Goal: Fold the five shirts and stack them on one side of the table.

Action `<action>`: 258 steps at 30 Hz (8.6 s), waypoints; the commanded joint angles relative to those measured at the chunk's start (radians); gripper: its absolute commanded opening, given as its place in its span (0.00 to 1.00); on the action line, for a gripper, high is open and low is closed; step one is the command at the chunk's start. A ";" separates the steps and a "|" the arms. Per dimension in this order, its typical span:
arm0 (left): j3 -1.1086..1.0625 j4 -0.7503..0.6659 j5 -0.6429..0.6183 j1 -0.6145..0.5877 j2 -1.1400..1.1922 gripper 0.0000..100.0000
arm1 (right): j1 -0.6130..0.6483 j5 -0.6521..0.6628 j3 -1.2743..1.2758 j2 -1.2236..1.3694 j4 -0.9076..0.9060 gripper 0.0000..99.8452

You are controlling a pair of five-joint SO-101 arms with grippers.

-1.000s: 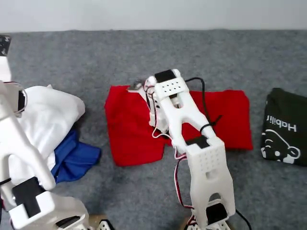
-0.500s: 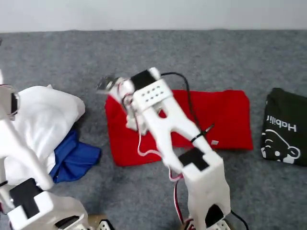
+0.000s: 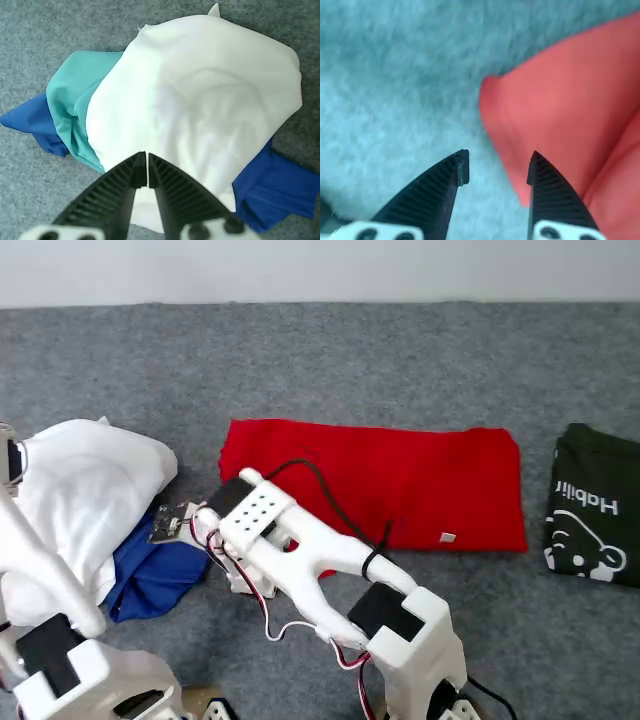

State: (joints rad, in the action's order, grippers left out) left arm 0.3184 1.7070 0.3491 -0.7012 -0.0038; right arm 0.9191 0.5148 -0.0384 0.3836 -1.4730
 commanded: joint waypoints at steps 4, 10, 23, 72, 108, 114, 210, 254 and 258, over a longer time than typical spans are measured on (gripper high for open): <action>0.047 0.011 0.006 -0.006 -0.054 0.02 | 0.007 -0.003 0.026 0.031 0.101 0.20; 0.047 0.023 0.006 -0.008 -0.055 0.02 | -0.018 -0.003 -0.044 0.147 0.090 0.11; 0.047 0.023 0.008 -0.038 -0.055 0.02 | -0.104 -0.002 -0.292 0.125 -0.093 0.01; 0.047 0.017 0.008 -0.037 -0.054 0.02 | -0.437 0.101 -0.534 0.166 0.070 0.02; 0.045 0.023 0.006 -0.009 -0.055 0.02 | -0.720 -0.005 -0.594 0.097 -0.323 0.01; 0.045 0.025 0.006 -0.009 -0.055 0.02 | -0.931 -0.005 -0.551 0.094 -0.286 0.01; 0.041 0.029 0.052 0.104 -0.044 0.02 | -0.285 -0.058 -0.658 0.283 0.225 0.11; 0.045 0.031 0.052 -0.109 -0.054 0.02 | -0.209 0.011 -1.361 0.549 -0.303 0.01; 0.045 0.031 0.052 -0.109 -0.054 0.02 | -0.288 0.011 -1.310 0.552 -0.298 0.01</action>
State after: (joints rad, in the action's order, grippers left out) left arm 0.3214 1.7331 0.3951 -0.8101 -0.0038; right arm 0.6797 0.5178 -1.3395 0.9406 -1.7476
